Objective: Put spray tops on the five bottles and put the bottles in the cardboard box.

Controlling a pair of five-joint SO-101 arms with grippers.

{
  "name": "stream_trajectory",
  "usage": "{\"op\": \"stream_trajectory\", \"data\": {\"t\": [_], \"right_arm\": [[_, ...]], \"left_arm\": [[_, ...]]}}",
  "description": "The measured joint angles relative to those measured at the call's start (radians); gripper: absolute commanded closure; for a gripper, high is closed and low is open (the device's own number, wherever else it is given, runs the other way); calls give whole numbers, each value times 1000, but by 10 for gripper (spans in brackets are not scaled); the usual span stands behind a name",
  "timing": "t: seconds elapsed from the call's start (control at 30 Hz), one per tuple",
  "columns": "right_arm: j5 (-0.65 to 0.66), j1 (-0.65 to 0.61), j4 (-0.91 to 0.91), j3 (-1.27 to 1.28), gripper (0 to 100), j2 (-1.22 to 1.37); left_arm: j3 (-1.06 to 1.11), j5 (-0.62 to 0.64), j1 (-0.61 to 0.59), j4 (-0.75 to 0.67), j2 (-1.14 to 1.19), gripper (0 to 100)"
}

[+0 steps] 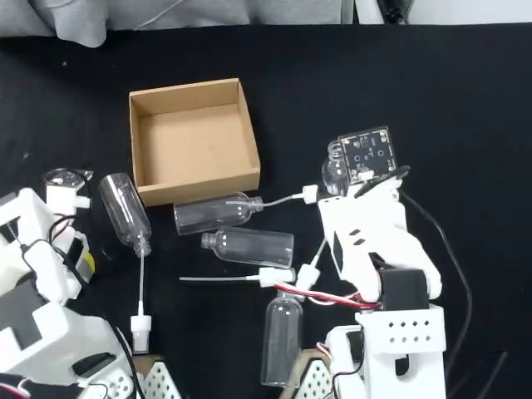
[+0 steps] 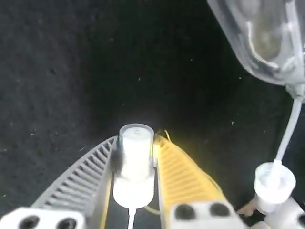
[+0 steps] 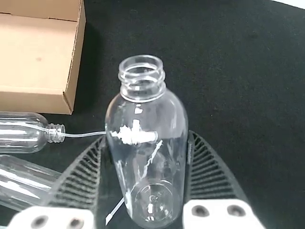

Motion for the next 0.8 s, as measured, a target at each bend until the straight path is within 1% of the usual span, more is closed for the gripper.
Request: {"op": "stream_trajectory", "data": {"t": [0.17, 0.4, 0.47, 0.8], "right_arm": [[0, 0, 0, 0, 907, 0], [0, 0, 0, 0, 907, 0], [0, 0, 0, 0, 907, 0], [0, 0, 0, 0, 907, 0]], "left_arm": [[-58, 0, -2, 94, 9, 970], [-192, 0, -3, 311, 9, 970], [-224, 0, -3, 353, 9, 970], [-267, 0, -6, 439, 9, 971]]}}
